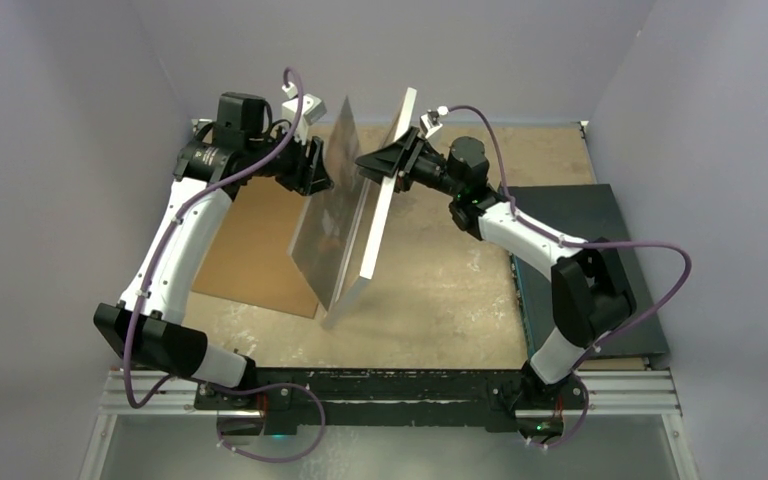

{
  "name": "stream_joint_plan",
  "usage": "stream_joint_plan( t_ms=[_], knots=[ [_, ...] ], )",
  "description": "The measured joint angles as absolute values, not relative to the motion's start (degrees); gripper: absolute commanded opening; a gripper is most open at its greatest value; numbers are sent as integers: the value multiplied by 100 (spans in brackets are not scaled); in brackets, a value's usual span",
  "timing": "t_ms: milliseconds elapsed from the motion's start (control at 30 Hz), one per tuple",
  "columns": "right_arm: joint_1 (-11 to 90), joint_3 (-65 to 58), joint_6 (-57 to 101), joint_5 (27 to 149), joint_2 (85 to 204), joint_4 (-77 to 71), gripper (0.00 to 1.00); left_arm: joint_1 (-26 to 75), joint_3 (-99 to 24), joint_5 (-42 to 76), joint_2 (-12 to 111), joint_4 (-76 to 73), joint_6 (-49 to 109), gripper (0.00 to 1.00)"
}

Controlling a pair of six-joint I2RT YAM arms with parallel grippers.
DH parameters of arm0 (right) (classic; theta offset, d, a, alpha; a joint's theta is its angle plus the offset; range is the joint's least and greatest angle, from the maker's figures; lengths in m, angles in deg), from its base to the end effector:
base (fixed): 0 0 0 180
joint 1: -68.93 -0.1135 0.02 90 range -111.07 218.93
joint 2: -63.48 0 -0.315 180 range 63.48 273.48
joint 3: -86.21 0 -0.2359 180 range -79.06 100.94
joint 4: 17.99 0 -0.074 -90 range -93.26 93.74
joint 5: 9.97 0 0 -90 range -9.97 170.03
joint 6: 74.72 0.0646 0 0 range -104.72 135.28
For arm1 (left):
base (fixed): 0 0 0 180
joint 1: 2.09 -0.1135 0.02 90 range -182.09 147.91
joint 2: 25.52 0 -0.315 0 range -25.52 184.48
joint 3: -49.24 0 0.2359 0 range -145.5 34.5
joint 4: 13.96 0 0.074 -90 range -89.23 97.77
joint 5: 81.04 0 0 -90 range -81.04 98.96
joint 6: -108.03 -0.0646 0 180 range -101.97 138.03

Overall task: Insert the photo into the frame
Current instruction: Pick up the photo frame item from the photo frame.

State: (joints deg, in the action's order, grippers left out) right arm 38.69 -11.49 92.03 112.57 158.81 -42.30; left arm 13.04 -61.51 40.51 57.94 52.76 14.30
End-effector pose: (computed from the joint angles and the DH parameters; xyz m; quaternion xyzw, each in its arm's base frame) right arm 0.3324 0.2340 0.3991 0.0413 0.6449 0.7023 0.2987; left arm 0.2745 -0.1092 0.4526 0.2571 0.8394 -0.2854 0.3846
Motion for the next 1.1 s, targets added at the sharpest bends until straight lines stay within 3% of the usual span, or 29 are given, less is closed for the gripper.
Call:
stream_joint_plan(
  t_ms=[200, 300, 367, 833, 1100],
  knots=[
    [3902, -1144, 9021, 11252, 15793, -4018, 49, 1342, -6151, 3555, 5794, 5324, 1362, 35],
    [3946, -1144, 8860, 11250, 15697, -3804, 49, 1497, -6151, 3065, 5794, 5329, 1292, 18],
    [3989, -1146, 8724, 11244, 15597, -3572, 49, 1678, -6151, 2690, 5798, 5324, 1279, 1],
    [4853, -1894, 7574, 11281, 14331, -1725, 49, 2279, -6531, 1358, 6163, 5294, 1312, 0],
    [5327, -2241, 6359, 11294, 13806, -432, 48, 2515, -7996, 751, 6856, 5628, 1253, 0]
  ],
)
